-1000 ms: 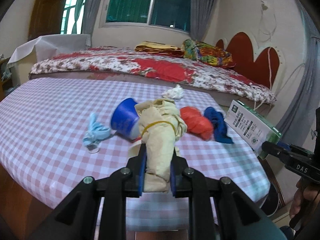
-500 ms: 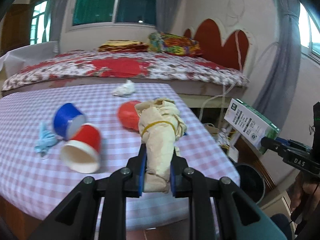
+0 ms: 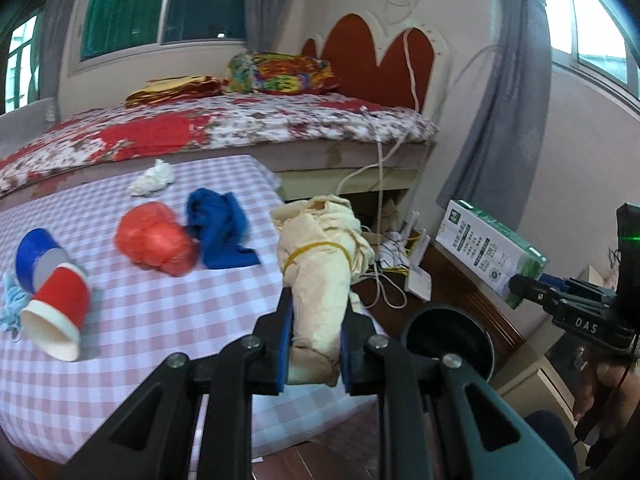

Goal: Collect trash
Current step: 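Carry the cloth bundle and milk carton over the black bin and release both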

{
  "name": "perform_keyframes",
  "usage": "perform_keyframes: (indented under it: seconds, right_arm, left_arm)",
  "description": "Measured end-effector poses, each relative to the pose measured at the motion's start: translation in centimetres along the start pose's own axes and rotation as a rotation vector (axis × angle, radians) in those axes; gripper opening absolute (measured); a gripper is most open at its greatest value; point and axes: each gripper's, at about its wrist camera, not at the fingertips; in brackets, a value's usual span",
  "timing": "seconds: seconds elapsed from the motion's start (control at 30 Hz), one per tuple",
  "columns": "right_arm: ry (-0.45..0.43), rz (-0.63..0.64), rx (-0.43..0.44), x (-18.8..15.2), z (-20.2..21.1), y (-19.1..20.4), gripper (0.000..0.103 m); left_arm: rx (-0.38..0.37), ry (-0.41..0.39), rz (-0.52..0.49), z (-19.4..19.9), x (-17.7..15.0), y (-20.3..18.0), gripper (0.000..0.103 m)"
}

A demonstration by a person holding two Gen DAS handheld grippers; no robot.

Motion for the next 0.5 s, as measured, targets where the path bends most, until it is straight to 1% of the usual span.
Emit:
perform_keyframes:
  seconds: [0.2,0.5]
  right_arm:
    - [0.011,-0.033,-0.045,-1.0,0.7,-2.7,0.041]
    - [0.043,-0.09,-0.115,-3.2,1.6,-7.4,0.041]
  left_arm:
    - [-0.051,0.027,-0.043,-1.4,0.0,-2.8,0.021]
    - [-0.149,0.074,-0.116,-3.7,-0.2,-8.0,0.021]
Point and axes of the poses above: each gripper's, at about its wrist camera, not at the fingertips, and z roughly against the way its jaws point, y to its left, x to its top, and after that the axes turned 1 degree about y, right-handed
